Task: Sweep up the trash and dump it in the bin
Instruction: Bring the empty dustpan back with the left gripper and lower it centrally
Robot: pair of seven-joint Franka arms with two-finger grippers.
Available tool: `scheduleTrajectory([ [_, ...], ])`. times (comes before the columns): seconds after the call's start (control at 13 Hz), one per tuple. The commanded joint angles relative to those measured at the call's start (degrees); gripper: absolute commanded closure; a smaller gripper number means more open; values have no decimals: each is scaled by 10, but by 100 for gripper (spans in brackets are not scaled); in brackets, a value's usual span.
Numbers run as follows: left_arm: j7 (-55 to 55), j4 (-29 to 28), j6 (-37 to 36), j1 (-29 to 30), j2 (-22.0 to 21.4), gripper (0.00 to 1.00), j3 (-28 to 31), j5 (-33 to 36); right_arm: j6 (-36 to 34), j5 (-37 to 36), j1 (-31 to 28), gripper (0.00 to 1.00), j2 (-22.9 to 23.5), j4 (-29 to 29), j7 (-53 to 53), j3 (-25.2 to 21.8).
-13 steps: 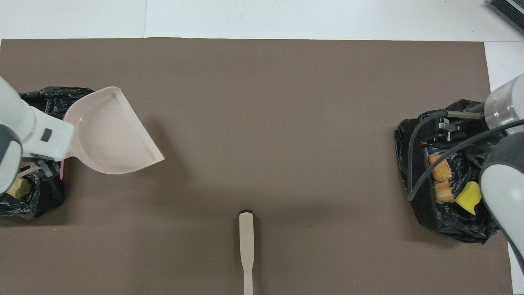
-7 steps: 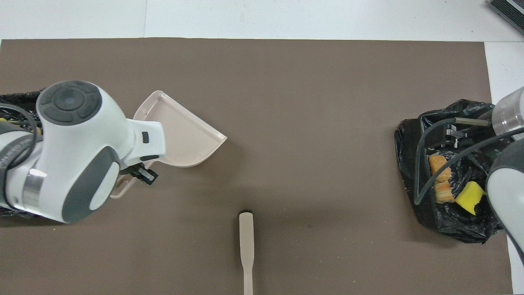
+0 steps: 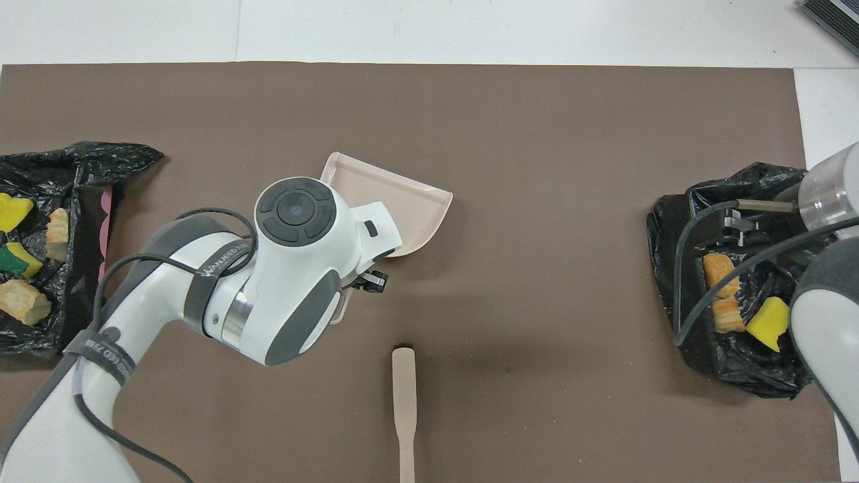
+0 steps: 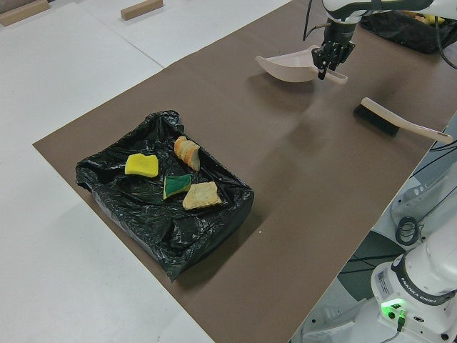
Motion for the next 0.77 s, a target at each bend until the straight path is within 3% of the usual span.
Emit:
scheduleTrajectory([
  [0.0,-76,3,51,-27,15,100,12,-42,-3,13,-4,0,-13,-8,-23,2],
  [0.54,-182,-18,120,-39,44,100,12,-52,37,38,-6,0,-13,-13,-47,1],
  [0.61,-185,-19,119,-40,43,58,12,-58,37,38,-5,0,-13,-13,-46,1],
  [0.69,-184,-19,119,-36,44,1,12,-59,36,38,-6,0,-13,-13,-46,1],
])
